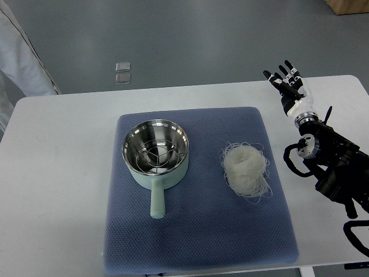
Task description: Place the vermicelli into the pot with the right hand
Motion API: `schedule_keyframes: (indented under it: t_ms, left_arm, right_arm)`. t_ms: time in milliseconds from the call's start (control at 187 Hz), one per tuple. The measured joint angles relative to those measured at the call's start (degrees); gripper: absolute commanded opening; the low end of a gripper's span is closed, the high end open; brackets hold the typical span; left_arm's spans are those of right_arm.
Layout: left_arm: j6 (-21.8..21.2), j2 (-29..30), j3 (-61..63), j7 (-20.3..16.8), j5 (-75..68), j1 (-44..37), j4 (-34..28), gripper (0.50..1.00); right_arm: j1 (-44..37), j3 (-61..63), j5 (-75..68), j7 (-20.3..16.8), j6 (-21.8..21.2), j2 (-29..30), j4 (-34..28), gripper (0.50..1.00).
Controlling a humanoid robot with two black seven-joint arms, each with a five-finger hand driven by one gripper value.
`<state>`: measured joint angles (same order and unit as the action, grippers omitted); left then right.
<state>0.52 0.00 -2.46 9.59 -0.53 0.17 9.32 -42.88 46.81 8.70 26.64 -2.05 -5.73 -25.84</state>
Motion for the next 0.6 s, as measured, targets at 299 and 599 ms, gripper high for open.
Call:
schedule_keyframes:
  t_ms: [299, 599]
  left_arm:
    - [0.0, 0.0, 0.1, 0.0, 0.0, 0.2, 0.0, 1.000]
    - [0.0, 0.0, 0.0, 0.0, 0.0, 0.3, 0.0, 1.000]
  right_arm:
    - [0.0, 0.0, 0.0, 0.0, 0.1, -0.6, 0.0, 0.930]
    - [0.0, -0.1, 0.0, 0.0, 0.1, -1.1, -0.1, 0.930]
